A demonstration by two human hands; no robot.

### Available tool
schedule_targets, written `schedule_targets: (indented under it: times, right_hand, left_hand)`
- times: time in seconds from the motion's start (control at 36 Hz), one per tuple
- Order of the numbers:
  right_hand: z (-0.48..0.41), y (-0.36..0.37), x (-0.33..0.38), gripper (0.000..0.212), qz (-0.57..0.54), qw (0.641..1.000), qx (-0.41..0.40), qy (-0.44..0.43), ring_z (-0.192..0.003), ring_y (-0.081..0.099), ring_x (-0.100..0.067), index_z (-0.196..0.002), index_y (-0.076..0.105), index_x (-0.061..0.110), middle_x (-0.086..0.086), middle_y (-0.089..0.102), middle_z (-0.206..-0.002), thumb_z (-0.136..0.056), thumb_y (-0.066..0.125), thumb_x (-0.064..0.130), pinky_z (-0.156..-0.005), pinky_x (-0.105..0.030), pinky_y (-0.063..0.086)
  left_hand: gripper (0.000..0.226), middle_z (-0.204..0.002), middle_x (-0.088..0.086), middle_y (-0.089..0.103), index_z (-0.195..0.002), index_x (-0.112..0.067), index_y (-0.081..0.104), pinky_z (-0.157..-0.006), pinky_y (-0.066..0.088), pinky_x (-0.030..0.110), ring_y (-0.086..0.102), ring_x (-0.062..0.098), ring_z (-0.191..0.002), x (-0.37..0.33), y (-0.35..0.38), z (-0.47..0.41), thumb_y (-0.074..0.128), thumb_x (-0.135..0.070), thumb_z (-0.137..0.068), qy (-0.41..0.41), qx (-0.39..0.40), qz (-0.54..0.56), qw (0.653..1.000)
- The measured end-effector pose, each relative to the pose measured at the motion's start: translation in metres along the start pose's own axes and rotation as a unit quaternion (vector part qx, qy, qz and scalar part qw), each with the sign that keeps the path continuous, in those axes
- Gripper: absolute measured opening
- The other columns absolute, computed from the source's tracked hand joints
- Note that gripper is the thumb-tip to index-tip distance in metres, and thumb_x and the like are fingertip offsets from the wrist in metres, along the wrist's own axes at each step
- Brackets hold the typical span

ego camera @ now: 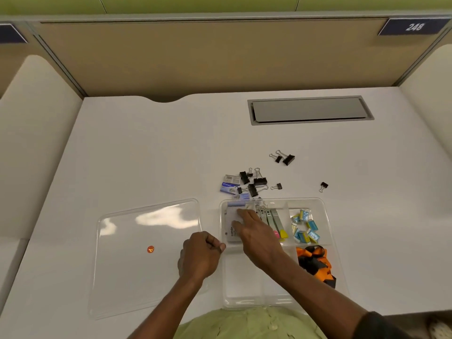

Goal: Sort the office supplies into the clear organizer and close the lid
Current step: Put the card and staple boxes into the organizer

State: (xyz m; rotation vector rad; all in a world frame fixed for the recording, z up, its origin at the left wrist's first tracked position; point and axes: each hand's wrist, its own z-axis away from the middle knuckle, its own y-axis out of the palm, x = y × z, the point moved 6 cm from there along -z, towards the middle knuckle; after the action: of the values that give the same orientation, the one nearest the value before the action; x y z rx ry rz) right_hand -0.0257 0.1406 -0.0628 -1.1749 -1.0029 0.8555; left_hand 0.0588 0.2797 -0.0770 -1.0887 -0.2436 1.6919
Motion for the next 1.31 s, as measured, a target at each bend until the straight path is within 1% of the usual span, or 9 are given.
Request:
schedule_targets:
  times: [0.14,0.31,0.42,0.58,0.75,0.86,1.0,1.11,1.31]
  right_hand:
    - [-0.002,0.001,0.001,0.033,-0.01,1.0,0.002,0.003,-0.117,0.055,-0.035,-0.113,0.068,0.007,-0.017,0.059,-0.124,-0.08,0.07,0.002,-0.083,-0.044,0.061]
    - [-0.014,-0.024,-0.031,0.022,-0.092,0.99,-0.088,0.059,-0.098,0.061,-0.024,-0.105,0.072,0.01,-0.006,0.064,-0.107,-0.083,0.075,0.009,-0.069,-0.036,0.062]
    - [-0.035,-0.047,-0.062,0.007,-0.121,0.978,-0.132,0.111,-0.085,0.063,-0.021,-0.094,0.074,0.015,-0.003,0.066,-0.097,-0.09,0.068,0.015,-0.063,-0.039,0.057]
    - [-0.079,-0.043,-0.091,0.037,-0.112,0.964,0.02,0.239,-0.087,0.068,-0.022,-0.096,0.068,0.021,0.001,0.071,-0.092,-0.083,0.07,0.055,-0.071,-0.032,0.05]
    - [-0.107,-0.029,-0.079,0.065,-0.049,0.968,0.086,0.231,-0.09,0.068,-0.019,-0.111,0.063,0.021,0.0,0.069,-0.101,-0.071,0.074,0.071,-0.066,-0.028,0.044]
    - [-0.116,-0.023,-0.071,0.071,0.01,0.968,0.091,0.234,-0.083,0.068,-0.017,-0.111,0.065,0.026,0.004,0.069,-0.093,-0.068,0.067,0.082,-0.064,-0.027,0.042]
    - [-0.123,-0.021,-0.07,0.063,0.027,0.967,0.108,0.231,-0.076,0.06,-0.016,-0.104,0.064,0.022,0.002,0.062,-0.085,-0.075,0.065,0.077,-0.068,-0.03,0.048]
    - [-0.126,-0.017,-0.073,0.058,-0.003,0.964,0.113,0.24,-0.09,0.067,-0.02,-0.115,0.063,0.019,-0.001,0.069,-0.101,-0.081,0.07,0.065,-0.078,-0.033,0.056]
    - [-0.097,-0.049,-0.092,0.048,-0.102,0.951,-0.008,0.293,-0.09,0.065,-0.025,-0.104,0.063,0.014,-0.005,0.067,-0.098,-0.08,0.069,0.056,-0.068,-0.029,0.043]
  left_hand:
    - [0.02,-0.085,-0.015,0.072,-0.076,-0.031,0.067,-0.085,0.061,0.039,0.071,0.015,-0.086,-0.008,0.0,-0.001,0.081,-0.041,-0.085,0.018,-0.001,-0.066,0.998]
    - [0.032,-0.088,-0.01,0.072,-0.083,-0.027,0.068,-0.077,0.056,0.032,0.07,0.019,-0.088,-0.028,-0.013,-0.015,0.079,-0.057,-0.081,0.031,0.022,-0.162,0.986]
    - [0.032,-0.095,-0.004,0.073,-0.089,-0.026,0.067,-0.08,0.055,0.034,0.07,0.024,-0.094,-0.063,-0.036,-0.034,0.074,-0.057,-0.086,0.09,-0.052,-0.207,0.973]
    - [0.024,-0.115,-0.001,0.07,-0.114,-0.021,0.066,-0.082,0.054,0.036,0.065,0.022,-0.103,-0.129,-0.05,-0.085,0.074,-0.032,-0.095,0.271,-0.088,-0.254,0.924]
    - [0.069,-0.144,0.0,0.054,-0.144,-0.021,0.048,-0.096,0.053,0.037,0.052,0.021,-0.129,-0.154,-0.021,-0.13,0.084,-0.034,-0.085,0.378,0.024,-0.331,0.865]
    - [0.075,-0.145,0.0,0.053,-0.144,-0.021,0.048,-0.098,0.054,0.039,0.049,0.022,-0.131,-0.152,0.0,-0.14,0.086,-0.034,-0.082,0.432,0.084,-0.366,0.82]
    - [0.075,-0.147,0.001,0.051,-0.145,-0.019,0.05,-0.099,0.055,0.04,0.048,0.024,-0.13,-0.151,0.014,-0.148,0.085,-0.037,-0.081,0.47,0.093,-0.371,0.796]
    - [0.067,-0.14,0.0,0.053,-0.139,-0.019,0.054,-0.092,0.057,0.039,0.052,0.023,-0.121,-0.152,0.017,-0.155,0.084,-0.04,-0.082,0.48,0.083,-0.353,0.799]
    - [0.064,-0.131,0.005,0.056,-0.138,-0.016,0.055,-0.09,0.057,0.042,0.053,0.024,-0.115,-0.148,0.018,-0.162,0.081,-0.038,-0.084,0.488,0.08,-0.299,0.816]
